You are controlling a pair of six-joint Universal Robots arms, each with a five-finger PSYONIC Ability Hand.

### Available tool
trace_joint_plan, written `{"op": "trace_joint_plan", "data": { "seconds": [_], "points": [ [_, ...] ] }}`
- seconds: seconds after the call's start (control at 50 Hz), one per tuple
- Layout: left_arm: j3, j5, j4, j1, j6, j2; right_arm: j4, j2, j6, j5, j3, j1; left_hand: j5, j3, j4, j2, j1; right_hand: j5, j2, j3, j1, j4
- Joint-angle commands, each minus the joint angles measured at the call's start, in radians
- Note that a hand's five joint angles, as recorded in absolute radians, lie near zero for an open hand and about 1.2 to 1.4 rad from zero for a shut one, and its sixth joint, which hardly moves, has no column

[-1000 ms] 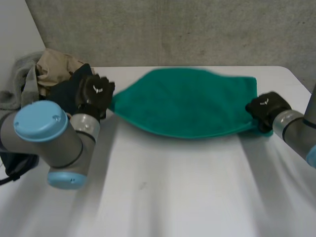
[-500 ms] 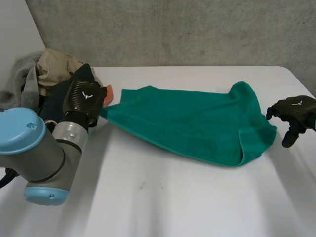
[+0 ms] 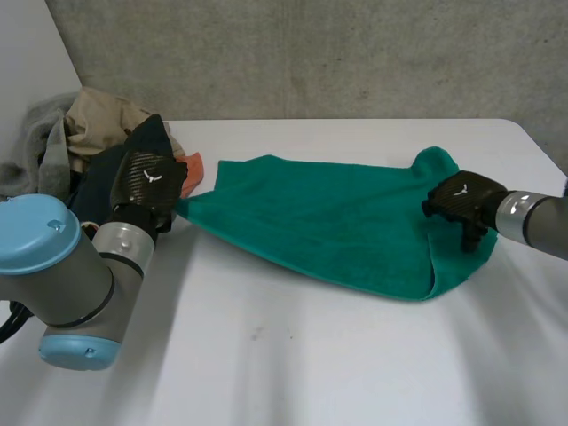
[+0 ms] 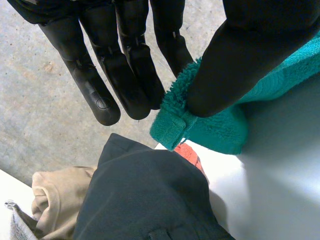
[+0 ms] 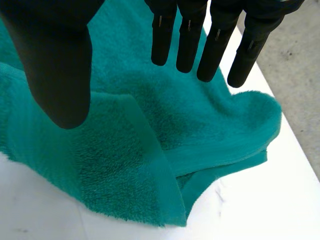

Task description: Fold the laundry.

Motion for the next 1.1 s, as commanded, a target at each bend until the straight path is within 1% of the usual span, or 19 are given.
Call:
{"op": "trace_joint_plan", "data": {
  "seconds": [0.02, 0.1, 0.16, 0.18, 0.2, 0.22, 0.26, 0.38, 0.48, 0.54, 0.62, 0.64, 0.7, 0.72, 0.78, 0.84, 0.92, 1.0, 1.1],
  "points": [
    [-0.005, 0.001, 0.000, 0.000, 0.000, 0.000, 0.003, 0.115, -0.005, 0.069, -0.096, 0.025, 0.238, 0.198, 0.193, 0.196, 0.240, 0.141, 0.194, 0.154, 0.169, 0.154],
    [-0.005, 0.001, 0.000, 0.000, 0.000, 0.000, 0.018, 0.140, -0.009, 0.094, -0.108, 0.025, 0.238, 0.198, 0.193, 0.196, 0.240, 0.256, 0.309, 0.268, 0.283, 0.268],
    [-0.008, 0.000, -0.001, 0.000, 0.000, 0.000, 0.041, 0.140, -0.009, 0.100, -0.111, 0.026, 0.238, 0.198, 0.193, 0.196, 0.240, 0.455, 0.508, 0.468, 0.483, 0.468],
    [-0.008, 0.000, -0.001, 0.000, 0.000, 0.002, 0.046, 0.140, -0.009, 0.100, -0.111, 0.025, 0.238, 0.198, 0.193, 0.196, 0.240, 0.537, 0.590, 0.550, 0.565, 0.550],
    [-0.009, 0.001, -0.001, 0.000, 0.000, 0.003, 0.050, 0.132, -0.009, 0.100, -0.111, 0.025, 0.238, 0.198, 0.193, 0.196, 0.240, 0.753, 0.806, 0.766, 0.781, 0.766],
    [-0.009, 0.000, -0.001, 0.000, 0.000, 0.005, 0.051, 0.126, -0.008, 0.103, -0.111, 0.025, 0.238, 0.198, 0.193, 0.196, 0.240, 0.873, 0.926, 0.886, 0.901, 0.886],
    [-0.009, 0.000, -0.001, 0.000, 0.000, 0.006, 0.047, 0.105, -0.002, 0.103, -0.110, 0.025, 0.238, 0.198, 0.193, 0.196, 0.240, 0.874, 0.927, 0.887, 0.902, 0.887],
    [-0.009, 0.000, -0.023, 0.000, 0.003, 0.020, 0.041, -0.053, 0.049, 0.138, -0.039, 0.019, 0.238, 0.198, 0.193, 0.196, 0.240, 0.874, 0.927, 0.887, 0.902, 0.887],
    [-0.012, 0.000, -0.099, 0.009, 0.008, 0.077, 0.054, -0.206, 0.067, 0.154, 0.083, -0.033, 0.238, 0.198, 0.193, 0.196, 0.240, 0.874, 0.927, 0.887, 0.902, 0.887],
    [-0.020, 0.000, -0.185, 0.024, 0.006, 0.132, 0.067, -0.266, 0.064, 0.163, 0.152, -0.087, 0.238, 0.198, 0.193, 0.196, 0.240, 0.874, 0.927, 0.887, 0.902, 0.887],
    [-0.031, 0.000, -0.311, 0.032, 0.008, 0.225, 0.130, -0.397, 0.058, 0.177, 0.238, -0.162, 0.238, 0.198, 0.193, 0.196, 0.240, 0.874, 0.927, 0.887, 0.902, 0.887],
    [-0.034, 0.000, -0.368, 0.032, 0.011, 0.264, 0.170, -0.446, 0.055, 0.180, 0.264, -0.185, 0.238, 0.198, 0.193, 0.196, 0.240, 0.874, 0.927, 0.887, 0.902, 0.887],
    [-0.035, 0.000, -0.463, 0.030, 0.014, 0.316, 0.234, -0.507, 0.051, 0.183, 0.312, -0.222, 0.238, 0.198, 0.193, 0.196, 0.240, 0.874, 0.927, 0.887, 0.902, 0.887],
    [-0.037, 0.001, -0.532, 0.029, 0.012, 0.343, 0.273, -0.541, 0.032, 0.181, 0.352, -0.245, 0.238, 0.198, 0.193, 0.196, 0.240, 0.874, 0.927, 0.887, 0.902, 0.887],
    [-0.045, 0.007, -0.653, 0.020, 0.008, 0.373, 0.300, -0.575, -0.024, 0.169, 0.419, -0.273, 0.238, 0.198, 0.193, 0.196, 0.240, 0.874, 0.927, 0.887, 0.902, 0.887],
    [-0.064, 0.015, -0.702, 0.015, 0.009, 0.365, 0.288, -0.581, -0.069, 0.164, 0.464, -0.277, 0.238, 0.198, 0.193, 0.196, 0.240, 0.874, 0.927, 0.887, 0.902, 0.887],
    [-0.068, 0.035, -0.698, -0.002, 0.012, 0.301, 0.213, -0.560, -0.074, 0.175, 0.505, -0.273, 0.238, 0.198, 0.193, 0.196, 0.240, 0.874, 0.927, 0.887, 0.902, 0.887],
    [-0.020, 0.033, -0.660, -0.003, 0.012, 0.161, 0.109, -0.457, -0.028, 0.178, 0.496, -0.271, 0.238, 0.198, 0.193, 0.196, 0.240, 0.874, 0.927, 0.887, 0.902, 0.887],
    [0.095, 0.026, -0.545, -0.006, 0.012, 0.014, -0.044, -0.368, 0.098, 0.189, 0.438, -0.228, 0.238, 0.198, 0.193, 0.196, 0.240, 0.874, 0.927, 0.887, 0.902, 0.887]
  ]
}}
